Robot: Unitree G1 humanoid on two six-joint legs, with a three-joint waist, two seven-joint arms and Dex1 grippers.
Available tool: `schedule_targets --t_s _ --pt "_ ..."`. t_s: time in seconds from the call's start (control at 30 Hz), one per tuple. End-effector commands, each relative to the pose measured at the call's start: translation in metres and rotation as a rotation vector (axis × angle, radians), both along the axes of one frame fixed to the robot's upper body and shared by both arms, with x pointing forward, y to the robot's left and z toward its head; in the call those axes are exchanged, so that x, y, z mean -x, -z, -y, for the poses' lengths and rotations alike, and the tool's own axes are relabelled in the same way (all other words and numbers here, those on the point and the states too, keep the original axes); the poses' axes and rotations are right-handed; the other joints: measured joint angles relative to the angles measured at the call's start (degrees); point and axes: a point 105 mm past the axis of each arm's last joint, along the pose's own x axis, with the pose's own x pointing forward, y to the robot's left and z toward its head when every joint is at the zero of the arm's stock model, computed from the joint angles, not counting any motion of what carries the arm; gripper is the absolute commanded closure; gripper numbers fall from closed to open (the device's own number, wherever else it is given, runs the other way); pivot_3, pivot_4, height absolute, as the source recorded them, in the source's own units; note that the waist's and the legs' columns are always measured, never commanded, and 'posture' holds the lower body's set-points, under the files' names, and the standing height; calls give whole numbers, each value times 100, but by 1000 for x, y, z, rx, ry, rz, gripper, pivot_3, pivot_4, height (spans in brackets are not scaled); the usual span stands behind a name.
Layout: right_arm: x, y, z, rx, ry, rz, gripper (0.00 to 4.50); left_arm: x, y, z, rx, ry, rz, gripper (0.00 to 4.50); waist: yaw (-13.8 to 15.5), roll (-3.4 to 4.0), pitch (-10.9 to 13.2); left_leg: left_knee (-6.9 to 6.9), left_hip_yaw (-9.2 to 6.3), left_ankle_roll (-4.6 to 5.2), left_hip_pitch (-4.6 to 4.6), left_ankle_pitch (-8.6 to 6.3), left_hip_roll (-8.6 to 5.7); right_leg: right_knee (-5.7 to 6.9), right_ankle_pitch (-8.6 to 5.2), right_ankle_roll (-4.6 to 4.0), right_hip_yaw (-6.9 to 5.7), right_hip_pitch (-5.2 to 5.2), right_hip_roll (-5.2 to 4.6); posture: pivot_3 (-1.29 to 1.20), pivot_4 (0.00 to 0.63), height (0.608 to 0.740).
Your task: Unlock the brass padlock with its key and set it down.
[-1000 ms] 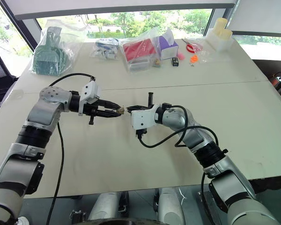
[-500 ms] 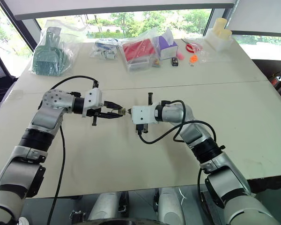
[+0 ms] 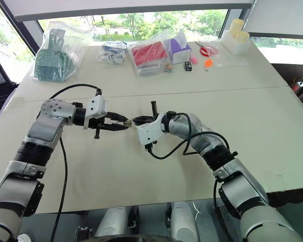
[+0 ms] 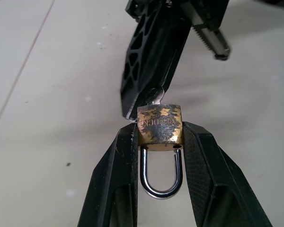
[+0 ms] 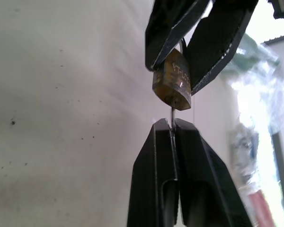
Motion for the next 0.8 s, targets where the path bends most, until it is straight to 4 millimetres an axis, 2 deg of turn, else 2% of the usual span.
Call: schedule_targets --t_s 0.03,0.17,0.5,0.6,0.8 --pt "4 -17 -3 -55 -45 113 2589 0 -13 -2 28 -1 14 3738 -4 0 0 0 0 0 0 0 0 0 0 0 0 0 0 0 150 740" --pt "7 -22 -3 -74 -65 147 495 -3 -14 -1 26 0 15 3738 0 0 0 0 0 0 0 0 0 1 0 0 1 0 0 0 150 740" --pt "11 -23 -8 -85 -87 163 495 -6 -17 8 44 17 18 3738 -11 0 0 0 2 0 0 0 0 1 0 -1 3 0 0 0 150 740" --pt "12 -26 -10 -96 -97 187 1340 -5 -17 9 48 22 14 3738 -25 0 0 0 2 0 0 0 0 1 0 -1 3 0 0 0 150 740" --pt "14 -26 -14 -93 -117 199 4283 -3 -18 11 72 23 -9 3738 -77 0 0 0 2 0 0 0 0 1 0 0 4 0 0 0 150 740"
